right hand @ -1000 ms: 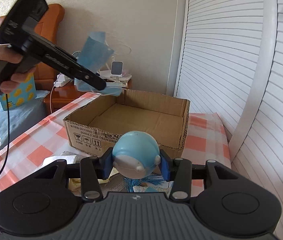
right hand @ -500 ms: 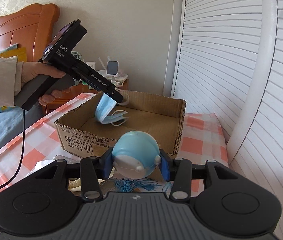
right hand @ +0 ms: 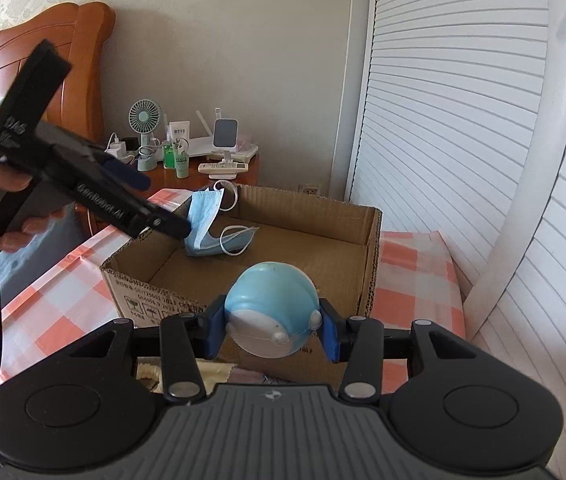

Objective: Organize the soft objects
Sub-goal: 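Carry the mask into the cardboard box and open the left gripper, then lower the ball toy into the box and open the right gripper, then move the left gripper to the white cloth while the right gripper approaches the floral sachet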

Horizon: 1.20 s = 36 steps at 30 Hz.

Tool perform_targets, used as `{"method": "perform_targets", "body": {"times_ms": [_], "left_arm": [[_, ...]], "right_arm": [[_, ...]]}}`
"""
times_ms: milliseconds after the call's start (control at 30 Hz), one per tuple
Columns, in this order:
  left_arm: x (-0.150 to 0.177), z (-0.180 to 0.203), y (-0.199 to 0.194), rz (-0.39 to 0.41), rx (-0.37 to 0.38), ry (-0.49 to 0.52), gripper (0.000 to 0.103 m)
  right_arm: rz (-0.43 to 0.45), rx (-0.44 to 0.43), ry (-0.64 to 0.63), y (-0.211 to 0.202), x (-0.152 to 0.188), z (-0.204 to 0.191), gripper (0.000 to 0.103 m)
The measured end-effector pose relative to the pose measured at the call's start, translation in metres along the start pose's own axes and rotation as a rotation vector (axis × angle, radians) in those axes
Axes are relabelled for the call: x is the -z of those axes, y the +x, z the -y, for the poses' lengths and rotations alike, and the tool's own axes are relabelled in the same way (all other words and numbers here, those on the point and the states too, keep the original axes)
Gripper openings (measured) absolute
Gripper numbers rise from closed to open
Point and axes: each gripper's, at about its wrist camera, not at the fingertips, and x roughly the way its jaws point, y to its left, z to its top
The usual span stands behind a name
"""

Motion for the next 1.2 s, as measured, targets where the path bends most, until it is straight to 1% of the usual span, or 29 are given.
{"method": "perform_targets", "body": {"times_ms": [200,300,400,433,467,533,567,633,700,833,967,1067,1200], "left_arm": [[0.028,0.013,-0.035,0.007,-0.058,0.033,0.1],[0.041,0.02,-0.049,0.018,-0.033,0.048,0.1],[0.05,0.025,-0.058,0.021,-0.012,0.043,0.1],[0.054,0.027,-0.061,0.022,-0.002,0.043,0.1],[0.057,0.028,-0.064,0.022,0.005,0.041,0.1],[0.061,0.029,-0.068,0.02,0.013,0.04,0.1],[0.065,0.029,-0.07,0.021,0.012,0.038,0.1],[0.07,0.027,-0.073,0.021,0.003,0.033,0.1],[0.075,0.026,-0.076,0.017,-0.006,0.028,0.1],[0.084,0.026,-0.081,0.013,-0.018,0.017,0.1],[0.093,0.032,-0.089,0.018,-0.039,0.008,0.102],[0.102,0.039,-0.095,0.028,-0.077,0.019,0.102],[0.116,0.047,-0.101,0.042,-0.099,-0.002,0.102]], "right_arm": [[-0.012,0.051,-0.034,0.035,-0.031,0.002,0.051],[-0.021,0.069,-0.043,0.06,-0.052,0.006,0.051],[-0.009,0.126,-0.042,0.085,-0.072,0.01,0.053],[-0.007,0.131,-0.024,0.092,-0.077,0.014,0.064],[-0.017,0.134,0.011,0.1,-0.081,0.019,0.083],[-0.023,0.14,0.077,0.106,-0.084,0.026,0.099],[-0.013,0.137,0.097,0.106,-0.083,0.028,0.101],[-0.013,0.135,0.092,0.102,-0.081,0.026,0.103],[-0.012,0.144,0.063,0.096,-0.076,0.02,0.103],[-0.054,0.158,0.026,0.085,-0.068,0.006,0.103],[-0.08,0.179,0.043,0.064,-0.057,0.0,0.103],[-0.096,0.211,0.066,0.047,-0.045,0.0,0.103],[-0.113,0.238,0.1,0.026,-0.023,0.003,0.103]]}}
